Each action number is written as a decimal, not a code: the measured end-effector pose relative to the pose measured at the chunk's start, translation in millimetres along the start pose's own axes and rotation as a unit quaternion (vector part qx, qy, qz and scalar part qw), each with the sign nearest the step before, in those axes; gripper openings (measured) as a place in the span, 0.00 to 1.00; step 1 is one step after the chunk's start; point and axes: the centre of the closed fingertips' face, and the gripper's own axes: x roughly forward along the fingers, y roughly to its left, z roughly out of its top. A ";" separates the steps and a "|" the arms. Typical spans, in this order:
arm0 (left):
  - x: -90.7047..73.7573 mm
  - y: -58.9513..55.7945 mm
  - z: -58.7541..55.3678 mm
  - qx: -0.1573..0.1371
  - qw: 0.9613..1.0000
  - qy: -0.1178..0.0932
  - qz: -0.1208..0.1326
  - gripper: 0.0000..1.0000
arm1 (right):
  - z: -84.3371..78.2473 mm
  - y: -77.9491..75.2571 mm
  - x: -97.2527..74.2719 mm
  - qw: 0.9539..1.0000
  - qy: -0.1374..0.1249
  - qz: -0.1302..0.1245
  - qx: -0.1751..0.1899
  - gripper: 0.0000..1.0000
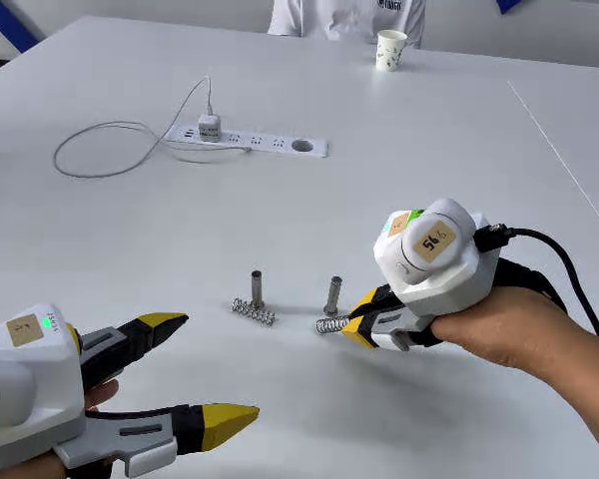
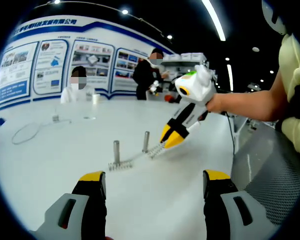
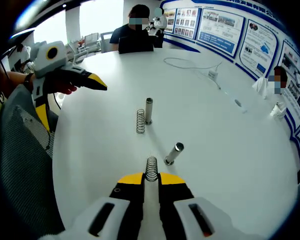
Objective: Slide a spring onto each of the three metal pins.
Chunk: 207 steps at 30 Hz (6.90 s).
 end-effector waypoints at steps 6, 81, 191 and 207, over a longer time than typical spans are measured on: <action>3.7 -3.2 0.6 0.014 1.000 0.009 -0.011 0.80 | -0.5 0.1 -2.6 1.000 0.003 0.000 0.000 0.11; 79.0 -30.2 -12.5 0.175 0.973 0.078 -0.128 0.34 | 28.3 51.6 -22.5 0.997 0.023 0.065 -0.035 0.11; 60.3 -21.8 -5.8 0.097 0.988 0.046 -0.113 0.42 | 49.2 42.6 -32.1 0.998 -0.013 0.048 -0.035 0.12; 46.5 -3.1 -1.9 0.079 0.993 0.033 -0.077 0.48 | 50.0 35.8 -34.3 0.999 -0.016 0.042 -0.031 0.12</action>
